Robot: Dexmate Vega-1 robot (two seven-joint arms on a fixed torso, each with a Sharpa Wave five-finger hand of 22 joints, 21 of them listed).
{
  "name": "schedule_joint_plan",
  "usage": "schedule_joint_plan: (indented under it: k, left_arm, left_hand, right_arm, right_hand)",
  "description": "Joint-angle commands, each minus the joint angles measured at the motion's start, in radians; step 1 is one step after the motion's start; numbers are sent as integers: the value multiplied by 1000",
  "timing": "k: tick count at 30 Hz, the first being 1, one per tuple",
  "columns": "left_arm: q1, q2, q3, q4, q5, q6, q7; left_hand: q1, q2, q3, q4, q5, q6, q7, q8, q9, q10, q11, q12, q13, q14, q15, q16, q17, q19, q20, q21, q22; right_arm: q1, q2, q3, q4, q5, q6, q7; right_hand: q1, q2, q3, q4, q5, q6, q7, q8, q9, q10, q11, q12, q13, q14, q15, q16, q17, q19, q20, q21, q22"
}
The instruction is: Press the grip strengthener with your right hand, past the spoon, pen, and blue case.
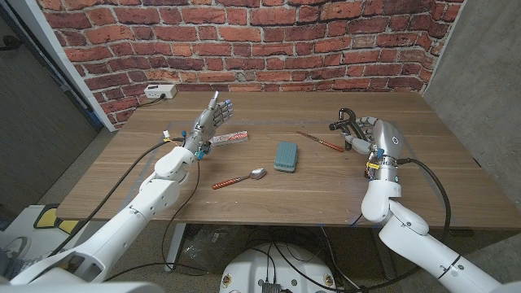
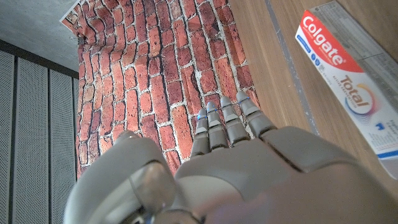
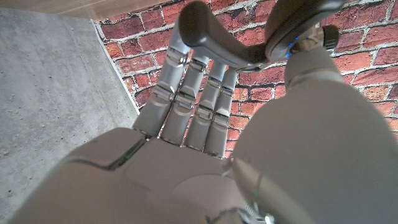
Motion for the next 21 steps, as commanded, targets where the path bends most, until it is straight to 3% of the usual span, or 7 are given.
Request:
schedule_joint_plan:
  k: [1,7,14,21]
  left_arm:
    - [3,3,-2,-4,1,1,1]
    - [6,10,-4,-15,8,-1,6]
    - [20,33,-5,-55,17,25,22]
    - [41,42,-16,-85,22,23,47]
  left_hand:
    - [0,8,-6,-1,-1,6,0,0,2,10,1,0,4,12,-1,-3,5,-1,5,0,4]
    - [0,9,-7,-1,-1,6,-1,0,2,10,-1,0,4,12,-1,-3,5,-1,5,-1,4]
    - [0,9,-8,-1,-1,7,1,0,2,10,0,0,4,12,-1,-3,5,-1,5,-1,4]
    - [1,9,-9,-1,-1,6,-1,-1,2,13,-1,1,4,12,-1,-4,5,-2,4,-1,4]
  right_arm:
    - [0,18,1,23,-7,35,-29]
    - [-2,29,3,37,-11,51,-54]
    - [-8,40,6,49,-16,67,-80]
    - [-1,50,9,69,-9,97,-94]
  right_hand:
    - [300,310,-5,0,4,13,0,4,1,17,1,7,6,117,-122,0,-1,2,-49,13,2]
    - [303,319,-11,2,4,48,-3,10,2,47,7,14,3,139,-121,0,-9,12,-50,32,-1]
    - [307,322,-20,0,3,69,-23,12,2,64,-17,22,13,162,-121,4,-14,12,-50,44,-7]
    - [302,324,-26,4,2,73,-29,10,2,70,-18,28,22,170,-119,5,-15,10,-50,50,-10]
